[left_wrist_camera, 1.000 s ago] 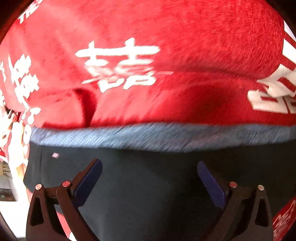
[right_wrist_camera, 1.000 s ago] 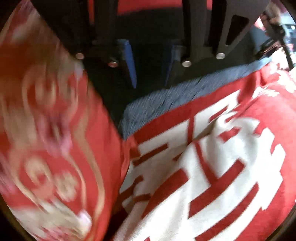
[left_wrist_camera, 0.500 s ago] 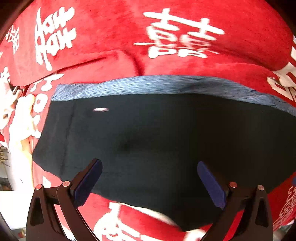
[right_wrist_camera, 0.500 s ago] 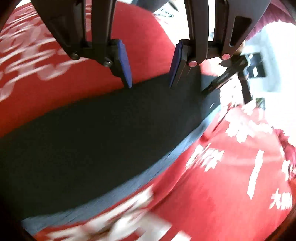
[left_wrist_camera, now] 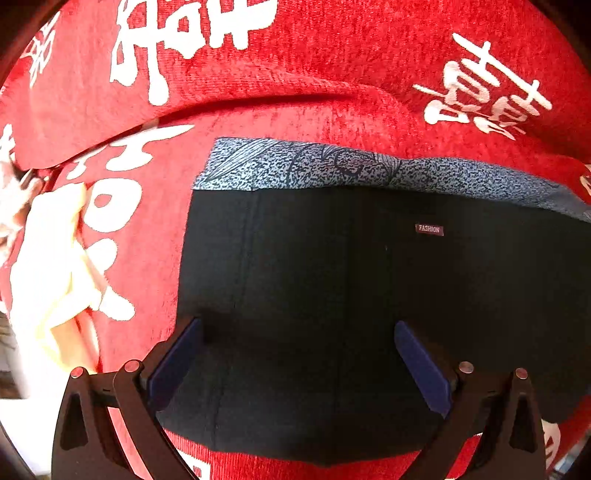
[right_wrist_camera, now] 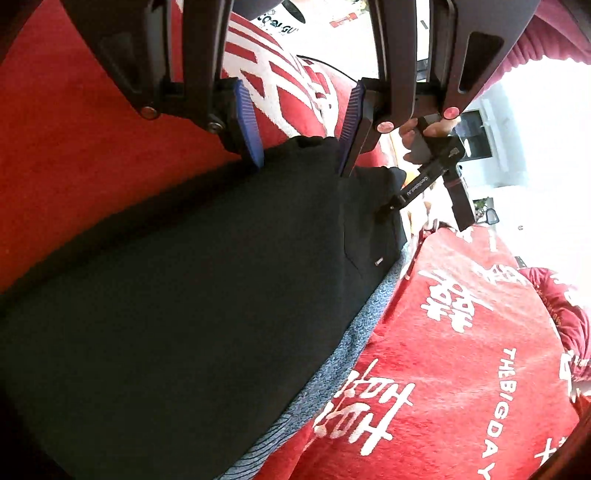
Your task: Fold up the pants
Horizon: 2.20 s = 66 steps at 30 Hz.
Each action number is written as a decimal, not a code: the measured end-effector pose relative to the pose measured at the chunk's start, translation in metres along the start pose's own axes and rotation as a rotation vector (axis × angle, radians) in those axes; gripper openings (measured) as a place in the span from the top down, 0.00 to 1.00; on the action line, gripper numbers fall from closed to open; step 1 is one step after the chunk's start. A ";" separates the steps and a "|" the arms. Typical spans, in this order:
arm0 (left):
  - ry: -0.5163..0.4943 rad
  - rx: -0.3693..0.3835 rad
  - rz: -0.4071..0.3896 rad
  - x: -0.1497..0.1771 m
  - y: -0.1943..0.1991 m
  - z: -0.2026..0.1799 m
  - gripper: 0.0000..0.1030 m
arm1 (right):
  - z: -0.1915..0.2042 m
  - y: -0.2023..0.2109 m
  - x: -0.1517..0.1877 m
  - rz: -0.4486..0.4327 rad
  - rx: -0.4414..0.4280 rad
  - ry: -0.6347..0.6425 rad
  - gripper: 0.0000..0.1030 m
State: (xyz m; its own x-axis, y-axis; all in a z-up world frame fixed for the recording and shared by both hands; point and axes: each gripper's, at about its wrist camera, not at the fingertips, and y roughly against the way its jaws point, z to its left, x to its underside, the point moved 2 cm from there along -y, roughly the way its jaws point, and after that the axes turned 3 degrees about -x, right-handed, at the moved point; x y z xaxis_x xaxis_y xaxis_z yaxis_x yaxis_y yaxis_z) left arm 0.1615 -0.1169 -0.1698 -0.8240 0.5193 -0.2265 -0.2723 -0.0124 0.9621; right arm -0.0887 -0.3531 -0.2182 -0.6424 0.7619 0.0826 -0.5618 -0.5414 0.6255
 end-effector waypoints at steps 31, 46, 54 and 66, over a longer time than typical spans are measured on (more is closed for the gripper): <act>-0.222 0.175 -0.008 0.012 0.038 -0.185 0.00 | -0.012 0.087 -0.067 -0.169 0.518 0.277 0.67; -0.065 0.014 -0.056 -0.079 0.014 -0.193 0.00 | 0.004 0.095 -0.164 -0.189 0.520 0.341 0.66; -0.002 0.070 -0.077 -0.078 0.003 -0.185 0.00 | -0.031 0.119 -0.193 -0.276 0.617 0.274 0.67; -0.083 0.002 -0.089 -0.064 0.047 -0.204 0.00 | -0.053 0.203 -0.131 -0.353 0.558 0.092 0.56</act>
State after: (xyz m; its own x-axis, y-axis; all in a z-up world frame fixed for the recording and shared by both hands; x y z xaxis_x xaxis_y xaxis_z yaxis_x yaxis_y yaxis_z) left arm 0.0997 -0.3247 -0.1406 -0.7529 0.5870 -0.2976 -0.3410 0.0387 0.9393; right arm -0.1463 -0.5815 -0.1438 -0.5249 0.8131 -0.2518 -0.4086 0.0188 0.9125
